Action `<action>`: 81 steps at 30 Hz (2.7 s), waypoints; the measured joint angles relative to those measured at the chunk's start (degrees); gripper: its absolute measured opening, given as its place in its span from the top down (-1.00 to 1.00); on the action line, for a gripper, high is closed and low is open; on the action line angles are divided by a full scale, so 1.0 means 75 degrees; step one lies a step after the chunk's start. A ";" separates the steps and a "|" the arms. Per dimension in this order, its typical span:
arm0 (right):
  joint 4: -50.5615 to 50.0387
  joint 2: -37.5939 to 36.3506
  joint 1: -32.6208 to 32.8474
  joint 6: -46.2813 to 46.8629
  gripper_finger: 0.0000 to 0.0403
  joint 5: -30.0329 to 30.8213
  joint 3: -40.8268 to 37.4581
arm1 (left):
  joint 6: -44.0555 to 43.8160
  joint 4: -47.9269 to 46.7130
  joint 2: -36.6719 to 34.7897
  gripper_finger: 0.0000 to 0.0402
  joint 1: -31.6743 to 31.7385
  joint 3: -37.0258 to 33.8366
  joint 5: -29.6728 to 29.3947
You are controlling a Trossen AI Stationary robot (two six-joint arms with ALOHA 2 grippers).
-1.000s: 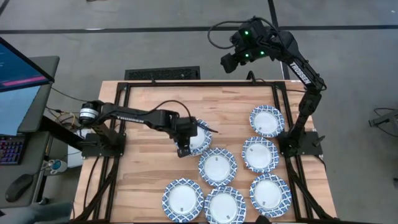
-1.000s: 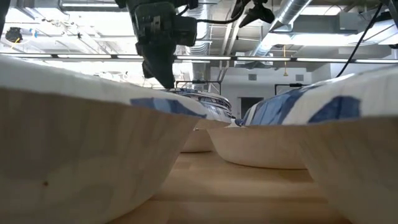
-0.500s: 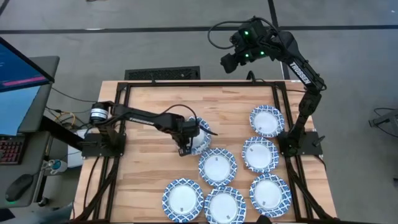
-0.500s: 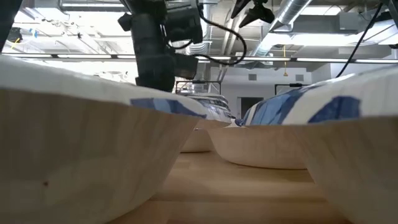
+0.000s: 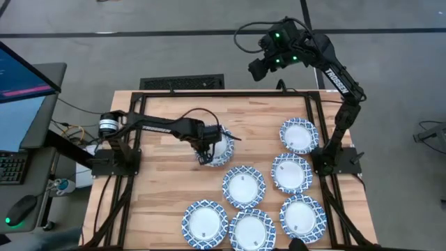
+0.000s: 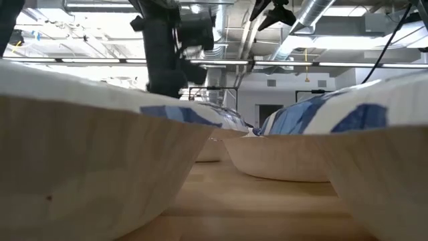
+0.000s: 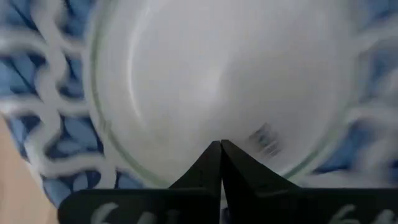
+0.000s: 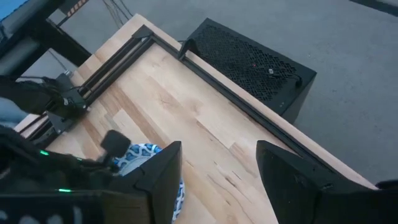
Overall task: Nest bowls inside each other
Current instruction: Stack the blue bowl on top of the blue bowls
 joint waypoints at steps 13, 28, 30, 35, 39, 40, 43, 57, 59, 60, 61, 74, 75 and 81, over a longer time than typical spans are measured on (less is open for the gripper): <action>0.0293 -0.0277 -0.0581 -0.1766 -0.14 -0.3147 0.0031 | -0.0301 0.1872 -0.2754 1.00 -0.0546 0.0189 0.1262; -0.1347 -0.3135 -0.1385 0.0248 -0.04 -0.1461 -0.3439 | -0.2656 0.5919 -0.4776 1.00 -0.1773 -0.3201 0.2267; -0.0974 -0.3633 -0.1242 0.0758 -0.04 -0.2252 -0.4335 | -0.2775 0.6178 -0.4975 1.00 -0.1780 -0.3507 0.2512; -0.1525 -0.4724 -0.0493 0.2094 -0.05 -0.1095 -0.6383 | -0.3134 0.6724 -0.5374 1.00 -0.1832 -0.4220 0.2438; -0.1256 -0.5533 0.0146 0.3613 -0.05 -0.0166 -0.7532 | -0.3112 0.7664 -0.5499 1.00 -0.1824 -0.4585 0.2069; -0.1181 -0.5716 0.0302 0.3930 -0.05 0.0092 -0.7731 | -0.2961 0.7744 -0.5481 1.00 -0.1791 -0.4578 0.1778; -0.1090 -0.6038 0.0842 0.4945 -0.05 0.0949 -0.8216 | -0.2360 0.7441 -0.5396 1.00 -0.1554 -0.4575 0.0630; 0.0164 -0.5514 0.3190 0.8072 -0.14 0.2329 -0.9918 | 0.0829 0.3206 -0.5021 1.00 -0.0494 -0.3226 0.0737; 0.0428 -0.5345 0.3146 0.8074 -0.16 0.2475 -1.0015 | 0.1150 0.3226 -0.5014 1.00 -0.0360 -0.3162 0.0997; 0.0495 -0.5268 0.3094 0.8080 -0.17 0.2566 -1.0037 | 0.1264 0.3226 -0.5017 1.00 -0.0287 -0.3147 0.1065; 0.0585 -0.5208 0.3006 0.8085 -0.17 0.2627 -1.0076 | 0.1352 0.3201 -0.5015 1.00 -0.0214 -0.3134 0.1113; 0.1363 -0.4245 0.1937 0.7850 -0.19 0.2206 -1.0780 | 0.2743 0.3012 -0.5014 1.00 0.0812 -0.3083 0.2113; 0.1484 -0.4071 0.1942 0.7813 -0.19 0.2182 -1.0826 | 0.2811 0.2921 -0.5014 1.00 0.0909 -0.3083 0.2119; 0.1947 -0.3143 0.1889 0.8051 -0.19 0.2200 -1.0865 | 0.3685 0.2632 -0.5014 1.00 0.1582 -0.3083 0.2305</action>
